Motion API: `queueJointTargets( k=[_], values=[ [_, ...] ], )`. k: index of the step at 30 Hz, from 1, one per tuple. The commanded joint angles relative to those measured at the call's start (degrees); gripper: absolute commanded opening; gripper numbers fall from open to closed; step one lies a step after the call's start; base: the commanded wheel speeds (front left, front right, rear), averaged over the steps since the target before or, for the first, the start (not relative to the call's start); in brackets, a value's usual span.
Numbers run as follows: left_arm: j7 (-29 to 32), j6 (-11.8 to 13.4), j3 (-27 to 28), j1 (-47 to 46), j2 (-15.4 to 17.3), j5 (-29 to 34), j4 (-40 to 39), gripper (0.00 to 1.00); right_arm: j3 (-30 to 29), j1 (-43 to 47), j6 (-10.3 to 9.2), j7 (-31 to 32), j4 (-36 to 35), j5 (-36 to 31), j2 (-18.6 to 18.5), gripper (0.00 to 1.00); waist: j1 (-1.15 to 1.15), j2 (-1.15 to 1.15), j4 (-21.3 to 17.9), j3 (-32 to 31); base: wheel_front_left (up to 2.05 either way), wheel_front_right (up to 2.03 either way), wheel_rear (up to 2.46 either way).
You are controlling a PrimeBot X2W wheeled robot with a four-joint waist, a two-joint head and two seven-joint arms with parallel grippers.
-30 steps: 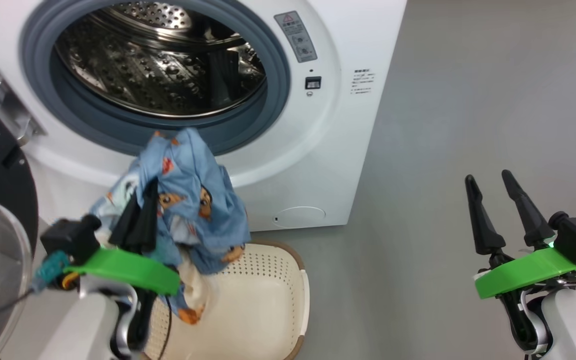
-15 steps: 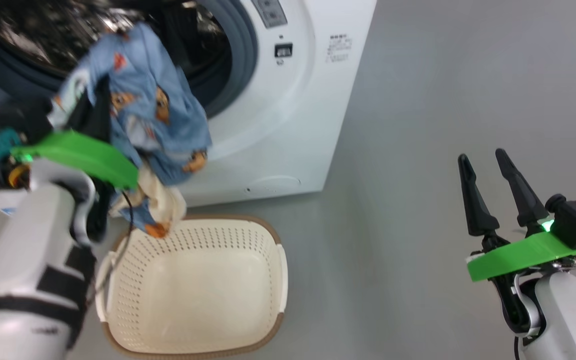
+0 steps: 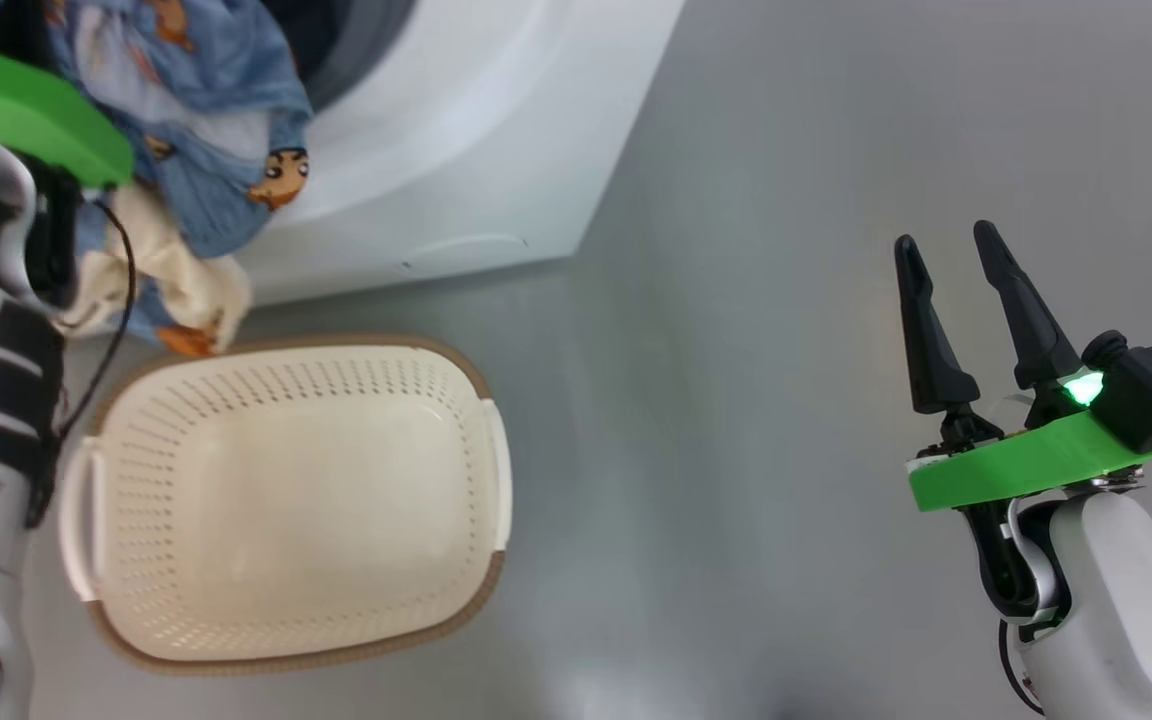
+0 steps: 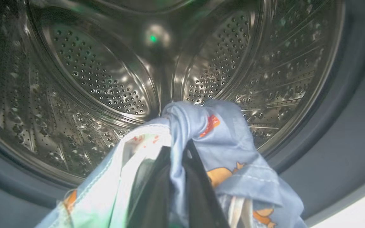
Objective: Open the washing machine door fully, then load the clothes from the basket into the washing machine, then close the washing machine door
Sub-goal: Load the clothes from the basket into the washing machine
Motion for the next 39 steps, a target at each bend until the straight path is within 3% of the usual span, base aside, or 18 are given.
queueJointTargets(
  k=[1, 14, 17, 22, 27, 28, 29, 30, 33, 39],
  values=[
    [-0.6, -0.1, 1.0, -2.6, 2.2, 1.2, -0.1, 0.0, 0.9, -0.4, 0.25, -0.4, -1.6, -0.8, -0.2, 1.0, -0.01, 0.0, -3.9, 5.4, 0.0, 0.0, 0.0],
    [-1.7, -0.1, -1.0, -16.0, 3.8, 4.6, 5.9, 0.0, 3.4, -1.2, 0.25, -0.4, -2.7, -1.1, 2.6, 1.0, -0.01, 0.0, -8.9, 11.4, 0.0, 0.0, 0.0],
    [-1.9, 1.1, 0.3, -18.3, 4.6, 5.9, 0.9, 0.0, 3.2, -1.1, 0.25, -0.4, -3.0, -1.1, 2.9, 1.0, -0.01, 0.0, -9.5, 12.1, 0.0, 0.0, 0.0],
    [-1.9, 4.1, 7.2, -16.5, 5.9, 8.7, -12.5, 0.0, 3.2, -1.6, 0.25, -0.4, -3.1, -1.2, 3.5, 1.0, -0.01, 0.0, -10.0, 12.8, 0.0, 0.0, 0.0],
    [-1.9, 5.1, 11.7, -13.3, 5.6, 11.9, -18.0, 0.0, 3.2, -1.9, 0.25, -0.4, -2.8, -1.3, 3.9, 1.0, -0.01, 0.0, -10.0, 12.6, 0.0, 0.0, 0.0],
    [-1.9, 5.1, 12.2, -12.6, 5.4, 12.5, -17.9, 0.31, 3.2, -2.0, 0.25, -0.4, -2.7, -1.3, 4.0, 1.0, -0.01, 0.0, -10.0, 12.4, 0.0, 0.0, 0.0],
    [-1.9, 5.0, 12.7, -12.0, 5.1, 13.0, -17.6, 0.79, 3.2, -2.0, 0.25, -0.4, -2.6, -1.3, 4.0, 1.0, -0.01, 0.0, -9.9, 12.3, 0.0, 0.0, 0.0],
    [-1.9, 5.0, 13.1, -11.4, 4.9, 13.3, -16.8, 1.0, 3.3, -2.0, 0.25, -0.4, -2.5, -1.3, 4.1, 1.0, -0.01, 0.0, -9.8, 12.1, 0.0, 0.0, 0.0],
    [-1.4, 5.1, 13.2, -10.6, 3.7, 13.2, -9.6, 1.0, 3.4, -2.0, 0.25, -0.4, -2.0, -1.4, 4.1, 1.0, -0.01, 0.0, -9.4, 11.4, 0.0, 0.0, 0.0],
    [6.5, 5.2, 11.9, -12.6, 2.3, 12.7, 3.7, 1.0, 4.0, -2.2, 0.25, -0.4, -1.6, -1.3, 3.7, 1.0, -0.01, 0.0, -8.6, 9.8, 0.0, 0.0, 0.0]
  ],
)
